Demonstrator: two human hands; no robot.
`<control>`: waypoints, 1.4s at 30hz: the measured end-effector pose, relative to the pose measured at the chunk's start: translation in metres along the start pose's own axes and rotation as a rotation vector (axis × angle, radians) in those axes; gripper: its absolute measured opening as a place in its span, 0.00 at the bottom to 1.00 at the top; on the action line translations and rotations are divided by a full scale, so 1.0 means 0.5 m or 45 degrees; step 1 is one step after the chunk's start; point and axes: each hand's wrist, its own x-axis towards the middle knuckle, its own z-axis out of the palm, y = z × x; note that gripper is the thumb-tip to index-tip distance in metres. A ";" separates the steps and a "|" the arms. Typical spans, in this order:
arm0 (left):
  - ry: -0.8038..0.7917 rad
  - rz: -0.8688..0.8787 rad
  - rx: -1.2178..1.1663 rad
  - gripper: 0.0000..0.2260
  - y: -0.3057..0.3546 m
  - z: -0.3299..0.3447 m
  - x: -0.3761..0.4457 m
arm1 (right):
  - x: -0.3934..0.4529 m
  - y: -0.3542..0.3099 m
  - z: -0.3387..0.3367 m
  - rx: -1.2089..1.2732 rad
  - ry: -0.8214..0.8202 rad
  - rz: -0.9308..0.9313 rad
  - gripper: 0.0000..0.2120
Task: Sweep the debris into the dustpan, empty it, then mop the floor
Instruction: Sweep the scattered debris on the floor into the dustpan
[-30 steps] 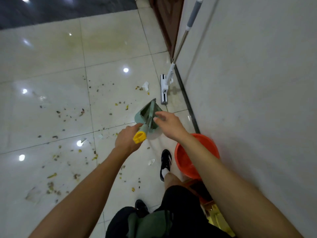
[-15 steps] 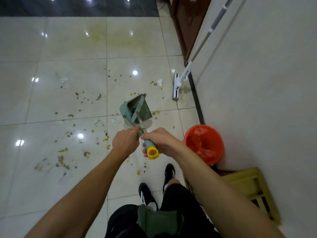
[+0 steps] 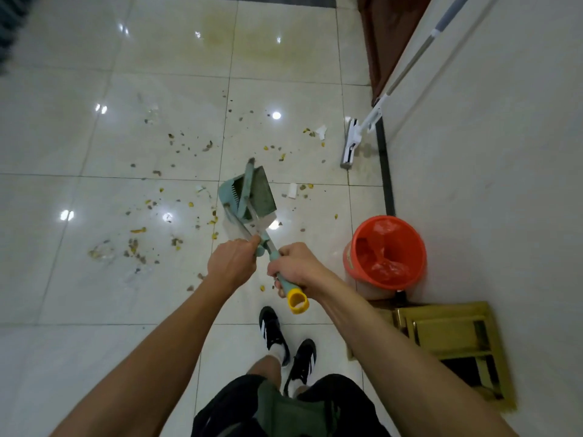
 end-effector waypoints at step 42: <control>-0.063 -0.014 -0.195 0.16 -0.066 0.128 -0.289 | -0.030 0.540 0.012 -0.285 0.600 0.236 0.11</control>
